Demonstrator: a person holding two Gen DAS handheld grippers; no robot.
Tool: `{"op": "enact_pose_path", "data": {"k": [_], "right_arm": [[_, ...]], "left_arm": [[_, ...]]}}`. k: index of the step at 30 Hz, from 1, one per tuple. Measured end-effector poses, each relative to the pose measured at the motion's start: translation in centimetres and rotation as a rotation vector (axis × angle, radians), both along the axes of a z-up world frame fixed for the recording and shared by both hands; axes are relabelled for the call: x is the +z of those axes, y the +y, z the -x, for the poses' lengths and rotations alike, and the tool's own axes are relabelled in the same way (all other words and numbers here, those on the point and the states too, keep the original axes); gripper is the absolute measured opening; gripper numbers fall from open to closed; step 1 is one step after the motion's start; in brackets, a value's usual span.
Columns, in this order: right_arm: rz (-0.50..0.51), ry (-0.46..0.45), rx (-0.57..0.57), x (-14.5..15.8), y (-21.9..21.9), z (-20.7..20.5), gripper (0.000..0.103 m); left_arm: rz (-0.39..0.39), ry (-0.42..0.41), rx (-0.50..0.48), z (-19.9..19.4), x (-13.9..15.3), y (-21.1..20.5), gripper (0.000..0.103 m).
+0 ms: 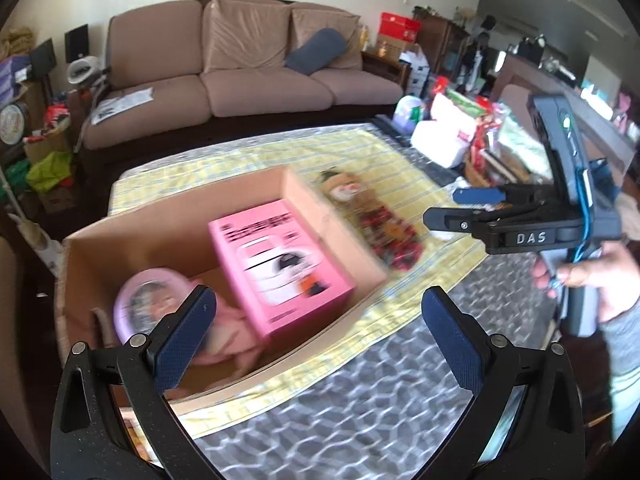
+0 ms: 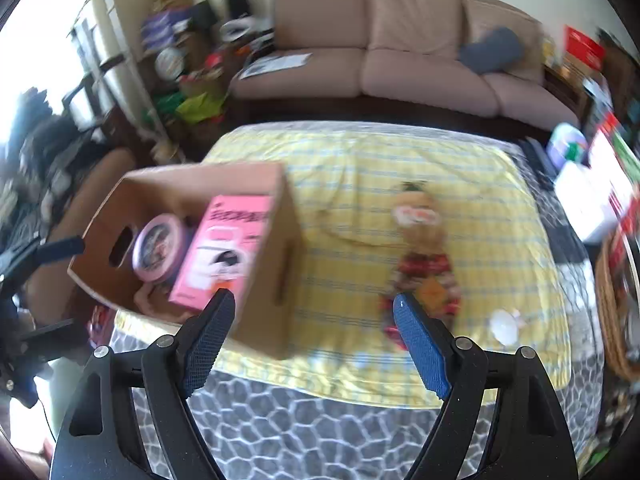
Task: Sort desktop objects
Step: 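Move the right tool to the snowman doll on the cloth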
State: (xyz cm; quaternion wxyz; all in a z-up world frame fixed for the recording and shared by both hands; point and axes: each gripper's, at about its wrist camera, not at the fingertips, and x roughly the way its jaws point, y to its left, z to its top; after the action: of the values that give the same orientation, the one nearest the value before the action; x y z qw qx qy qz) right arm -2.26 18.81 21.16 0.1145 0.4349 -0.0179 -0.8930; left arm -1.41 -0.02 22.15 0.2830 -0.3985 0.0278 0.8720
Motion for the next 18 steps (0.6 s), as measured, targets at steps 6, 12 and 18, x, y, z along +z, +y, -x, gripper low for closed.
{"op": "enact_pose_path", "data": {"k": [6, 12, 18], "right_arm": [[0.046, 0.020, -0.113, -2.3, 5.8, -0.5, 0.083], [0.093, -0.012, -0.175, -7.4, 9.2, 0.1, 0.083], [0.206, -0.068, -0.234, -12.0, 12.0, 1.4, 0.073]], "left_arm": [[-0.012, -0.014, -0.044, 1.3, 0.3, 6.5, 0.103], [-0.012, -0.069, -0.040, 5.0, 0.1, 13.9, 0.102], [0.000, -0.193, 0.057, 11.4, -2.4, 19.5, 0.099]]}}
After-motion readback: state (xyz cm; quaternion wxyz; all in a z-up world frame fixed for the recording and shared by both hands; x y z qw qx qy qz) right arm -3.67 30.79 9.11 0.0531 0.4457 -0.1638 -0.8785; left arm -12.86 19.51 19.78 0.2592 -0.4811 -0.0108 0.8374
